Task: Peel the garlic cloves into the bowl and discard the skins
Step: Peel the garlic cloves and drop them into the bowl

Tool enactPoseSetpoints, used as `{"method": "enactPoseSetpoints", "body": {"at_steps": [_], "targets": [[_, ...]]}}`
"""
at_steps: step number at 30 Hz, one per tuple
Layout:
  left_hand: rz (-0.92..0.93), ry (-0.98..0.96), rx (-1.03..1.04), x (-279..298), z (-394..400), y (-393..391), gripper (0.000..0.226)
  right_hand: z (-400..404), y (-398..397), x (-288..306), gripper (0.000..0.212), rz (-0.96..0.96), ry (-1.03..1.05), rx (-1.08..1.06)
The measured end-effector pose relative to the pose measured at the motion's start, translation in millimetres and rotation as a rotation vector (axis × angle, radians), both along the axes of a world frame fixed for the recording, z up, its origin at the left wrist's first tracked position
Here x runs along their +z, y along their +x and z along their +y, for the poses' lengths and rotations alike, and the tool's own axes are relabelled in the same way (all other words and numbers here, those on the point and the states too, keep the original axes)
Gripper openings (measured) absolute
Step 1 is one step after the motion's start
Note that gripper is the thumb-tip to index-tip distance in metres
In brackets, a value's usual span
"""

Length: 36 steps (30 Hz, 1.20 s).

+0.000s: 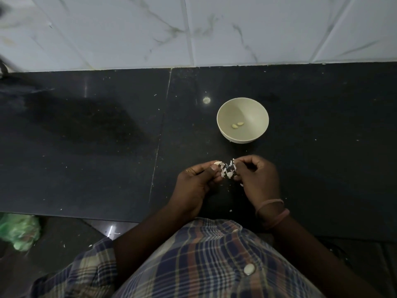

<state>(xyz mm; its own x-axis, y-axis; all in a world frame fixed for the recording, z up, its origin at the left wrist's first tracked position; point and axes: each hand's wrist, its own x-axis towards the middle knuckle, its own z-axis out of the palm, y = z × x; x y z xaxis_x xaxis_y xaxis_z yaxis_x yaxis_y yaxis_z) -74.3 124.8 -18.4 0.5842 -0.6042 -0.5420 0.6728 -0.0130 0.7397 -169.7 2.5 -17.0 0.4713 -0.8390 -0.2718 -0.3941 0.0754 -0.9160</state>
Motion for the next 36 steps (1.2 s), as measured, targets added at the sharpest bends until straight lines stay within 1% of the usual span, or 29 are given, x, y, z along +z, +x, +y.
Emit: {"method": "enactPoseSetpoints", "body": {"at_steps": [3,8,9,11,15,20,24,27,30,36], "targets": [[0.019,-0.013,0.019,0,2,2,0.016,1,1,4,0.015,-0.020,-0.016,0.064],[-0.033,-0.001,0.005,1,1,1,0.017,7,6,8,0.027,-0.029,-0.047,0.173],[-0.049,0.003,0.004,2,1,1,0.017,8,7,10,0.027,-0.021,-0.061,0.172],[-0.078,0.012,-0.001,2,0,2,0.019,10,9,13,0.018,-0.026,-0.089,0.161],[-0.119,0.030,-0.031,6,1,1,0.022,11,10,14,0.012,-0.063,-0.061,0.198],[-0.242,0.098,-0.113,10,1,4,0.022,15,13,15,0.003,-0.053,-0.017,0.151],[-0.333,0.128,-0.179,19,-1,2,0.022,14,16,11,0.009,0.007,-0.024,0.129],[-0.361,0.175,-0.105,17,-4,4,0.023,15,16,13,0.007,-0.017,-0.016,0.132],[-0.362,0.174,-0.060,20,-7,3,0.023,16,19,14,0.006,-0.019,-0.031,0.097],[-0.417,0.141,-0.108,29,-11,6,0.021,10,23,26,0.006,-0.100,0.026,0.099]]}}
